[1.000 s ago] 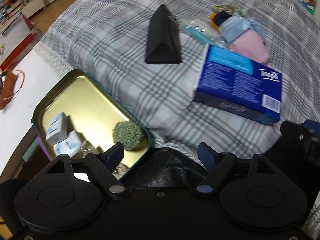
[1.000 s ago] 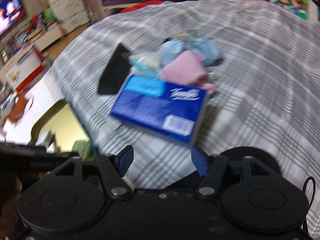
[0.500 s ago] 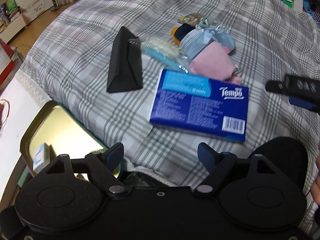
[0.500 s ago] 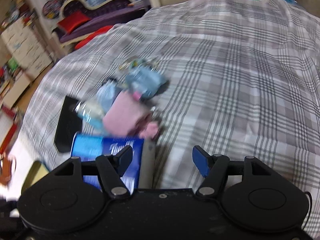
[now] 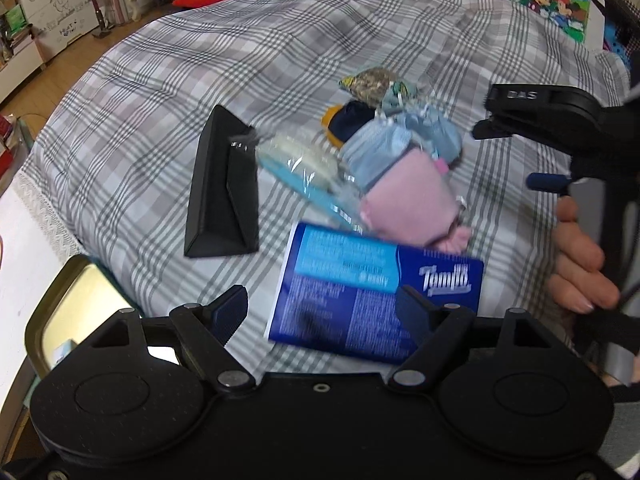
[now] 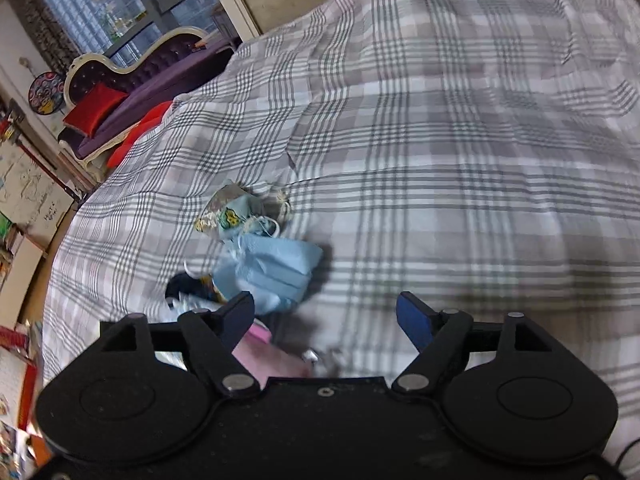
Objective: Organize soft objects
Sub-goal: 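Grasp the pink fabric pouch with left gripper while right gripper grasps a blue face mask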
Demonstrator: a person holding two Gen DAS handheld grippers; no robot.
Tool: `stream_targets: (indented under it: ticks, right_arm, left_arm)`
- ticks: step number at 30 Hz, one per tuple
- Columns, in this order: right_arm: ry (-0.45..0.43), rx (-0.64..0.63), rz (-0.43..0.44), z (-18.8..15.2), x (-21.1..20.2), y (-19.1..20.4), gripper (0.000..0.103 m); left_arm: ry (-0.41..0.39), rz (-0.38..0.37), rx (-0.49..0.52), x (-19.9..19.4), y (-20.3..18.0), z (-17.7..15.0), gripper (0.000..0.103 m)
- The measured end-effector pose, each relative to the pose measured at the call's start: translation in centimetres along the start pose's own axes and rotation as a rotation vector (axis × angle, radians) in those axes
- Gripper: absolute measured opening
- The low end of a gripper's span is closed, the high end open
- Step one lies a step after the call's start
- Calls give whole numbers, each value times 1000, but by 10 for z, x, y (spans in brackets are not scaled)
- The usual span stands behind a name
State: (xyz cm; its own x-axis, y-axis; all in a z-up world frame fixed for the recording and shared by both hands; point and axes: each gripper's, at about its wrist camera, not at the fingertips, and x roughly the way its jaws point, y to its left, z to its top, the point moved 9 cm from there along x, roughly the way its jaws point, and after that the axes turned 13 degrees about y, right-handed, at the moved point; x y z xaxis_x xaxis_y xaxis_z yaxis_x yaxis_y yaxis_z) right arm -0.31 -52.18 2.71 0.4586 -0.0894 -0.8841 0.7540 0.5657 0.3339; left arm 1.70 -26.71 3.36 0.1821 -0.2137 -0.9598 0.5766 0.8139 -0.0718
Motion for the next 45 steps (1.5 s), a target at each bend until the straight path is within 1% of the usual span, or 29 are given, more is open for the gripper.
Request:
stream_targets:
  ticks: [2, 4, 9, 12, 15, 17, 18, 19, 20, 21, 24, 27, 30, 32, 33, 38, 41, 45]
  right_arm:
    - [23, 18, 16, 10, 12, 8, 84]
    - [46, 37, 27, 19, 24, 15, 88]
    - [122, 95, 33, 33, 54, 26, 89]
    - [149, 88, 31, 36, 70, 30, 89]
    - [168, 52, 28, 34, 86, 31, 89]
    - [194, 45, 35, 32, 96, 31, 86]
    - [205, 43, 39, 31, 99, 29, 75]
    - [207, 33, 36, 31, 100, 30, 67]
    - [199, 20, 32, 32, 100, 31, 57]
    - [193, 5, 40, 32, 99, 34, 54]
    - [169, -33, 49, 32, 92, 40, 51]
    - [101, -59, 38, 36, 77, 40, 51]
    - [33, -53, 38, 43, 61, 34, 51]
    - [-9, -23, 17, 48, 52, 23, 51]
    - [-23, -11, 11, 51, 48, 17, 51]
    - [-50, 62, -2, 57, 38, -11, 51]
    - [-72, 78, -50, 59, 34, -19, 51]
    - [-82, 67, -96, 58, 34, -22, 51]
  left_arm:
    - [-1, -8, 0, 2, -1, 9, 77]
    - [1, -7, 2, 6, -2, 17, 78]
    - [24, -12, 1, 19, -4, 35, 78]
    - [37, -8, 5, 28, -4, 43, 78]
    - [48, -6, 20, 37, -5, 48, 78]
    - [63, -9, 30, 44, -7, 51, 78]
    - [70, -13, 32, 47, -8, 52, 78]
    - [75, -20, 35, 49, -10, 52, 78]
    - [81, -29, 38, 51, -12, 53, 78]
    - [86, -39, 41, 53, -13, 54, 78]
    - [93, -64, 43, 57, -19, 56, 78]
    - [104, -91, 46, 60, -27, 60, 78]
    - [101, -97, 55, 62, -36, 62, 83]
    - [93, -95, 71, 63, -41, 64, 88]
    - [90, -96, 76, 63, -44, 65, 88]
    - [98, -91, 99, 70, -54, 67, 89]
    - [113, -80, 104, 78, -57, 68, 89]
    - [149, -98, 96, 89, -62, 68, 89]
